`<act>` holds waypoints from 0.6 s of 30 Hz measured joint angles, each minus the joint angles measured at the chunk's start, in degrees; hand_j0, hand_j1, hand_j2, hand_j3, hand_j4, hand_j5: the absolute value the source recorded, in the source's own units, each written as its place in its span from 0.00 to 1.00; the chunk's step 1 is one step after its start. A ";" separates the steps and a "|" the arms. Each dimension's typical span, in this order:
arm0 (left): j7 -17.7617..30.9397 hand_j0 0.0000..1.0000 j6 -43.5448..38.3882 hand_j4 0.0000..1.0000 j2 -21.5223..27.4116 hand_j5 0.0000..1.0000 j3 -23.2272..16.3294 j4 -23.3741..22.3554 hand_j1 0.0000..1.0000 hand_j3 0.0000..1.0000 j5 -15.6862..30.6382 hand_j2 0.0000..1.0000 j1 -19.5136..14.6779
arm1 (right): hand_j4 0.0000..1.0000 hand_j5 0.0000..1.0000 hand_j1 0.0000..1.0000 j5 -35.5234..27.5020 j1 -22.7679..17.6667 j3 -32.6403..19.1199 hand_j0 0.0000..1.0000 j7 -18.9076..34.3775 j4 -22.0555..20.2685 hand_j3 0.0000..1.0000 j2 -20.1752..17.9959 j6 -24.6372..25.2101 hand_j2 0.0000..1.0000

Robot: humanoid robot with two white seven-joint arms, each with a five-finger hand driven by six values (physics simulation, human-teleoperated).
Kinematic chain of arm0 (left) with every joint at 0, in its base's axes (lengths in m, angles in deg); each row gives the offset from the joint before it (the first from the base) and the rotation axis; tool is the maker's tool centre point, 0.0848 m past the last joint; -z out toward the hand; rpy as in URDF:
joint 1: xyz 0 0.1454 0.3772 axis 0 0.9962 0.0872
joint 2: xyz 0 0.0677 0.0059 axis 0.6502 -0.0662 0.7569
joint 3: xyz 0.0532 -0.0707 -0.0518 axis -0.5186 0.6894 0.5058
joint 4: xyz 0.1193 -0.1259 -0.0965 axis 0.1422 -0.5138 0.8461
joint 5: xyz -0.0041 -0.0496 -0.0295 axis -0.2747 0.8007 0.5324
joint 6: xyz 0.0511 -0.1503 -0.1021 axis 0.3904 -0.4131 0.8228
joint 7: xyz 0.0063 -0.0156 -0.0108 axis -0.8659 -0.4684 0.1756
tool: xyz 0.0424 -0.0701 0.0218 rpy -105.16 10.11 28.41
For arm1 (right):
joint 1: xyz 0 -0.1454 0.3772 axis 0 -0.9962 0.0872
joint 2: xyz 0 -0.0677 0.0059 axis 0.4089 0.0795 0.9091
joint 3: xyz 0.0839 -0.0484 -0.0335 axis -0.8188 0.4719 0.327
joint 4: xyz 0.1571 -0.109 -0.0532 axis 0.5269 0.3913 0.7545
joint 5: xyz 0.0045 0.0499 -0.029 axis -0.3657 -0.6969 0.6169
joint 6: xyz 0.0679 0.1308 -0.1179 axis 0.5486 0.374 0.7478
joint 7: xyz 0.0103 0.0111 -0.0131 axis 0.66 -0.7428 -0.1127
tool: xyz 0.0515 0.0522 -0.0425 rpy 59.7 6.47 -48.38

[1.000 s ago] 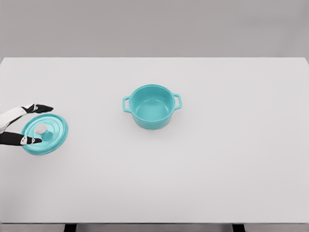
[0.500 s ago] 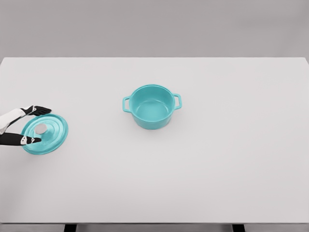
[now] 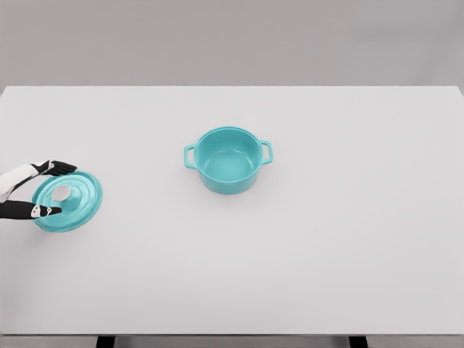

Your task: Cover the pot with left arm

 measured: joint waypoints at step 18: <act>1.65 0.78 -0.10 0.78 -0.51 0.78 0.05 -0.88 0.78 0.78 -0.07 0.78 -0.26 | 1.00 1.00 1.00 0.00 0.00 0.00 1.00 0.00 0.00 1.00 0.00 0.00 1.00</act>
